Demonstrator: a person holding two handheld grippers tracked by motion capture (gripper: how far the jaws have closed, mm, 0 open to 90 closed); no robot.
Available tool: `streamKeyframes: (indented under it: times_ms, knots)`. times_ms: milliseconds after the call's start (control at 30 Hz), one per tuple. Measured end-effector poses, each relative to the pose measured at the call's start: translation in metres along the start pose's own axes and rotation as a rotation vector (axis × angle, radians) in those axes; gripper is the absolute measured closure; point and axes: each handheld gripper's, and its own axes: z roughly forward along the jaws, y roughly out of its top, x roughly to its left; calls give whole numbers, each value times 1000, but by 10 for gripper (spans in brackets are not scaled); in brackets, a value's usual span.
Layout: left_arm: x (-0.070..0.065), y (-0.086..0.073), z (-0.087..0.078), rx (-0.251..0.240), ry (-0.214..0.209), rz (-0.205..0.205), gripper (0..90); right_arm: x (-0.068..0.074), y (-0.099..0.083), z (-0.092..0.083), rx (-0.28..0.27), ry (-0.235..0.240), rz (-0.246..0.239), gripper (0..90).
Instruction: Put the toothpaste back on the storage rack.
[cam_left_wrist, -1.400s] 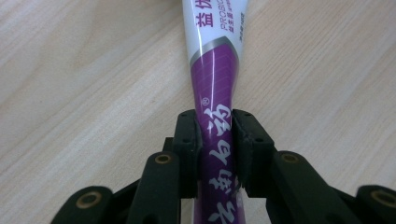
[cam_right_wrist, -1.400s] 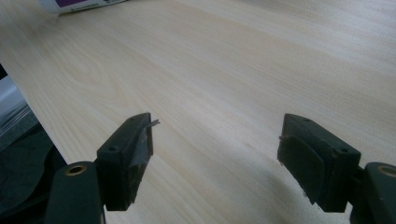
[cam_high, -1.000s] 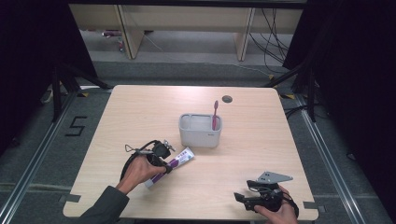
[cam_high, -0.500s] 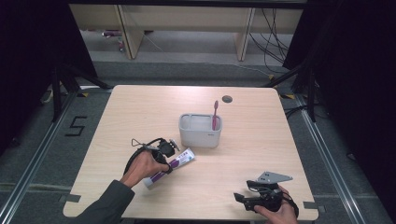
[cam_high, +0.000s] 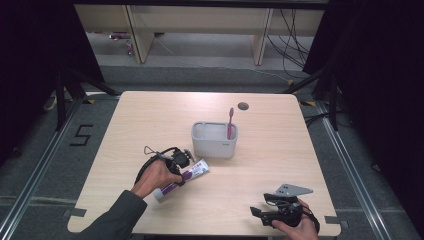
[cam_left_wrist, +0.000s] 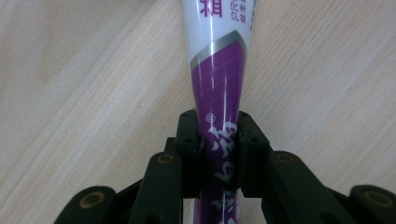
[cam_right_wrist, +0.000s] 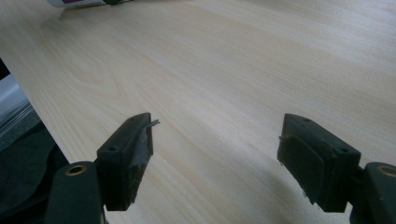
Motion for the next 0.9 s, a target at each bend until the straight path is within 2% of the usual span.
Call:
streamKeyframes:
  times_ms: [33,133,167,233,533,667,700,767,800,867,900]
  knots:
    - [0,1,0,6,2,2,743,-1,0,0,-6,-15,-23,266]
    - [-1,3,0,27,7,14,745,-1,0,0,-6,-12,-19,266]
    - [-2,3,0,27,8,15,746,0,0,0,1,0,2,266]
    - [-2,2,0,19,13,21,747,-2,0,-1,-6,-18,-30,266]
    - [-5,1,-1,22,14,60,752,-2,0,0,-7,-15,-20,266]
    - [-6,0,-5,6,4,63,752,-2,0,0,-8,-15,-20,266]
    - [-7,-1,-7,-13,3,59,752,-3,0,0,-9,-15,-36,266]
    - [-8,-2,-10,-28,-1,64,752,-3,0,0,-7,-13,-37,266]
    - [-8,-3,-13,-38,-12,62,752,0,0,-1,3,-11,8,266]
    - [-8,-4,-15,-52,-16,60,752,-2,0,0,-2,-17,-21,266]
    - [-7,-6,-18,-75,-36,50,751,-2,0,0,-4,-18,-23,266]
